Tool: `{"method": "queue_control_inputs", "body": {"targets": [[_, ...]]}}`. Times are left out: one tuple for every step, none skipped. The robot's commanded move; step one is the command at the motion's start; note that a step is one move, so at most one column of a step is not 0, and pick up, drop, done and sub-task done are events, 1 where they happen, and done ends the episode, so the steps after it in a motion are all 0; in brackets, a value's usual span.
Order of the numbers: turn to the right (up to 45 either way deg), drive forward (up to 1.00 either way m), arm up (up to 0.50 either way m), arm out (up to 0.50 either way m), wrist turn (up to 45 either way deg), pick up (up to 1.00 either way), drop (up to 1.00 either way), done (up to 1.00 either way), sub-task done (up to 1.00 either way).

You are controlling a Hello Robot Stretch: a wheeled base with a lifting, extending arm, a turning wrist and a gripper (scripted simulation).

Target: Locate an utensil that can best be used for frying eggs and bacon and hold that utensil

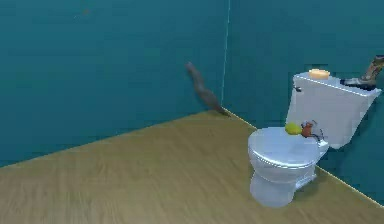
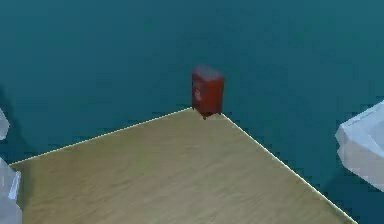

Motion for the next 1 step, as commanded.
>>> {"method": "queue_control_inputs", "body": {"targets": [[-45.0,0.0,0.0,0.0,0.0,0.0,0.0,0.0,0.0]]}}
